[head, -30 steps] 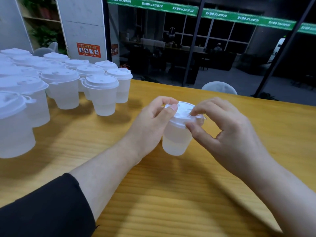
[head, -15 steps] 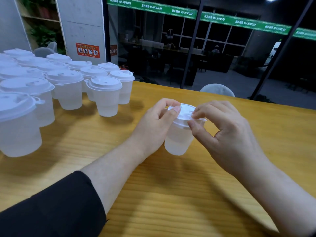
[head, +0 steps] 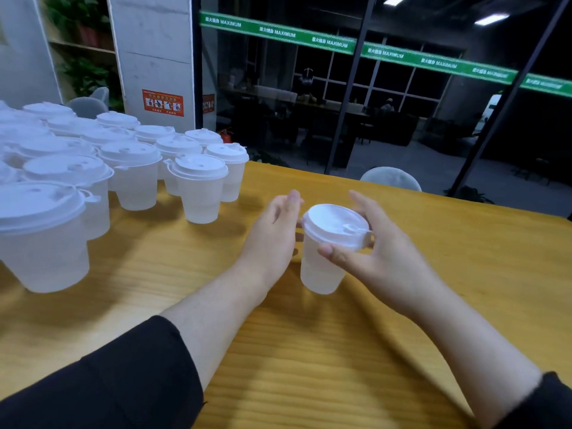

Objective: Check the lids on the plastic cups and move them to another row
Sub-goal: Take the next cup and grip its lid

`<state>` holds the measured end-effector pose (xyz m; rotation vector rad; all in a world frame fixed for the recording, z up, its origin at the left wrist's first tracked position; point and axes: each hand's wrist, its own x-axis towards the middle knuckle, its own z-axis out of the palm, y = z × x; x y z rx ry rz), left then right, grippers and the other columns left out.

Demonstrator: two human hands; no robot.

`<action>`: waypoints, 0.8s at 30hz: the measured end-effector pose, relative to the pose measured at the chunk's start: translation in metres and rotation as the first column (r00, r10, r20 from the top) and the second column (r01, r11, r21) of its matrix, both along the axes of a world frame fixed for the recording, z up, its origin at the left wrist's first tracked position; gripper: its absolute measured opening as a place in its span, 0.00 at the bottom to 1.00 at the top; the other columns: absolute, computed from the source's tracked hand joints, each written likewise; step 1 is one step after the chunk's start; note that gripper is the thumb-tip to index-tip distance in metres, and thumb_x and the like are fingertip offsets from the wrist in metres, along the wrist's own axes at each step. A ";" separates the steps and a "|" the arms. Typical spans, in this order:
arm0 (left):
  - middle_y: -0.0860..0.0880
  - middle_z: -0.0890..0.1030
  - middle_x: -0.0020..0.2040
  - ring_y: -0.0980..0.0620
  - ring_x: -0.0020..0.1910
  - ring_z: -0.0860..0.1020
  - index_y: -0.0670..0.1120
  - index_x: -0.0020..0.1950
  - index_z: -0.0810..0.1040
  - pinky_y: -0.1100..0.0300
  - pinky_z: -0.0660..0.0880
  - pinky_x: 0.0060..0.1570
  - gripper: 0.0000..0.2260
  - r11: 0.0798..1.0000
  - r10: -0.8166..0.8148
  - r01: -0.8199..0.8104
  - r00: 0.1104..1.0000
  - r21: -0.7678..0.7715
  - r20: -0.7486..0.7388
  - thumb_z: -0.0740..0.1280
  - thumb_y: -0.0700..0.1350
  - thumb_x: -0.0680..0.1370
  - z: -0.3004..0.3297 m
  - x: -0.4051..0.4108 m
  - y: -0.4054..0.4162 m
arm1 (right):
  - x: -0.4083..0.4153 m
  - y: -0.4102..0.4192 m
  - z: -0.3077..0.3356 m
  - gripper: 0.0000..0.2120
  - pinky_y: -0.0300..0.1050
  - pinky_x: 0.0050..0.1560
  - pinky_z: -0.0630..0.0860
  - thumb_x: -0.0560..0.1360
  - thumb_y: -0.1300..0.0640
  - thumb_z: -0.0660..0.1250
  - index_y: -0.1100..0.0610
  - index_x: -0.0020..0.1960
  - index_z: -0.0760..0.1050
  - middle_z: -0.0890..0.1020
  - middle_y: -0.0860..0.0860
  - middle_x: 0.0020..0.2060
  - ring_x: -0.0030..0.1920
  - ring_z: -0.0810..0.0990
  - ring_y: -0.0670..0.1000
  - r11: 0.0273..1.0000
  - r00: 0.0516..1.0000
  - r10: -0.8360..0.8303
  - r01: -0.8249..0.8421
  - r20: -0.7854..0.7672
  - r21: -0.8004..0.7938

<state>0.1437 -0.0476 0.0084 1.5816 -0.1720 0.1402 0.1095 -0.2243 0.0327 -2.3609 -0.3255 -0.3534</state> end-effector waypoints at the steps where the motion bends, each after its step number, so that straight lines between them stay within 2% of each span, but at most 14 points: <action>1: 0.53 0.84 0.55 0.51 0.56 0.83 0.55 0.62 0.79 0.44 0.79 0.62 0.21 1.000 0.006 -0.006 0.999 -0.003 -0.054 0.53 0.64 0.85 -0.002 0.001 0.000 | 0.001 0.002 0.002 0.50 0.43 0.68 0.71 0.62 0.26 0.70 0.37 0.79 0.57 0.70 0.34 0.69 0.69 0.71 0.39 0.999 0.999 0.027 -0.028 -0.039 -0.016; 5: 0.52 0.87 0.53 0.46 0.57 0.83 0.55 0.52 0.86 0.42 0.77 0.65 0.26 1.000 -0.007 0.003 0.981 -0.018 -0.193 0.52 0.67 0.83 -0.006 0.002 0.000 | 0.004 0.012 0.003 0.50 0.41 0.68 0.70 0.61 0.27 0.70 0.40 0.79 0.62 0.71 0.36 0.69 0.69 0.70 0.38 0.999 0.998 0.043 -0.043 -0.035 0.017; 7: 0.50 0.88 0.52 0.44 0.57 0.84 0.54 0.52 0.86 0.41 0.76 0.66 0.26 0.998 -0.009 -0.004 0.975 -0.057 -0.222 0.53 0.66 0.84 -0.005 0.003 0.001 | 0.006 0.017 0.003 0.49 0.41 0.67 0.69 0.61 0.28 0.70 0.42 0.79 0.64 0.72 0.37 0.68 0.68 0.70 0.39 0.998 0.999 0.029 -0.027 -0.030 0.062; 9: 0.50 0.88 0.53 0.45 0.57 0.84 0.52 0.57 0.85 0.41 0.77 0.65 0.26 0.994 -0.033 0.007 0.971 -0.109 -0.238 0.53 0.65 0.85 -0.003 0.002 0.000 | 0.008 0.020 0.006 0.47 0.41 0.66 0.70 0.62 0.29 0.72 0.43 0.78 0.66 0.73 0.38 0.68 0.67 0.72 0.39 0.991 1.000 0.004 -0.004 0.000 0.137; 12: 0.43 0.86 0.57 0.43 0.58 0.85 0.44 0.65 0.82 0.44 0.79 0.63 0.26 0.944 -0.125 0.017 0.943 -0.330 -0.310 0.56 0.62 0.86 -0.001 -0.001 -0.001 | 0.010 0.022 0.012 0.44 0.40 0.66 0.74 0.65 0.32 0.78 0.46 0.76 0.70 0.77 0.38 0.67 0.66 0.75 0.38 0.950 0.998 -0.031 0.011 0.059 0.311; 14: 0.41 0.84 0.62 0.42 0.57 0.83 0.44 0.68 0.80 0.48 0.82 0.57 0.24 0.845 -0.290 0.072 0.895 -0.530 -0.340 0.60 0.60 0.85 0.002 -0.007 -0.002 | 0.008 0.025 0.016 0.42 0.33 0.60 0.76 0.64 0.34 0.78 0.46 0.74 0.72 0.80 0.38 0.63 0.61 0.77 0.34 0.913 0.997 -0.034 0.003 0.069 0.408; 15: 0.42 0.84 0.63 0.43 0.55 0.83 0.45 0.68 0.81 0.50 0.82 0.54 0.23 0.793 -0.359 0.093 0.870 -0.602 -0.339 0.62 0.60 0.84 0.004 -0.010 -0.004 | 0.007 0.026 0.017 0.41 0.29 0.57 0.75 0.63 0.35 0.76 0.46 0.73 0.72 0.80 0.37 0.62 0.59 0.77 0.31 0.905 0.998 -0.026 -0.004 0.065 0.425; 16: 0.43 0.85 0.59 0.45 0.50 0.83 0.46 0.66 0.82 0.53 0.82 0.49 0.21 0.763 -0.394 0.095 0.852 -0.639 -0.344 0.63 0.59 0.84 0.006 -0.012 -0.006 | 0.005 0.027 0.017 0.42 0.25 0.54 0.74 0.63 0.35 0.74 0.45 0.74 0.72 0.79 0.36 0.62 0.59 0.76 0.30 0.908 0.998 -0.011 -0.014 0.058 0.419; 18: 0.47 0.85 0.43 0.49 0.35 0.79 0.48 0.57 0.84 0.59 0.74 0.36 0.16 0.761 -0.399 0.060 0.829 -0.646 -0.392 0.65 0.58 0.83 0.008 -0.014 -0.009 | 0.002 0.023 0.020 0.44 0.21 0.51 0.71 0.62 0.32 0.72 0.43 0.75 0.69 0.78 0.34 0.64 0.60 0.73 0.27 0.928 0.999 0.023 -0.036 0.040 0.370; 19: 0.48 0.82 0.39 0.50 0.31 0.76 0.49 0.53 0.84 0.61 0.70 0.31 0.15 0.786 -0.382 0.048 0.822 -0.616 -0.423 0.65 0.58 0.82 0.008 -0.014 -0.009 | 0.000 0.020 0.022 0.44 0.20 0.49 0.71 0.62 0.31 0.72 0.41 0.75 0.69 0.77 0.33 0.64 0.59 0.73 0.26 0.938 0.998 0.044 -0.053 0.035 0.344; 22: 0.47 0.79 0.39 0.49 0.29 0.71 0.49 0.53 0.82 0.64 0.63 0.24 0.13 0.846 -0.404 0.105 0.766 -0.523 -0.501 0.64 0.57 0.80 0.008 -0.015 -0.009 | -0.002 0.010 0.029 0.43 0.24 0.50 0.73 0.62 0.28 0.73 0.38 0.74 0.68 0.78 0.33 0.63 0.60 0.74 0.28 0.957 0.993 0.115 -0.116 0.020 0.267; 24: 0.46 0.78 0.40 0.49 0.29 0.71 0.49 0.54 0.82 0.65 0.62 0.23 0.14 0.859 -0.409 0.123 0.749 -0.497 -0.522 0.63 0.56 0.79 0.007 -0.016 -0.010 | -0.005 0.008 0.029 0.39 0.24 0.51 0.72 0.63 0.31 0.74 0.39 0.72 0.71 0.80 0.34 0.61 0.59 0.76 0.29 0.962 0.991 0.132 -0.132 0.018 0.239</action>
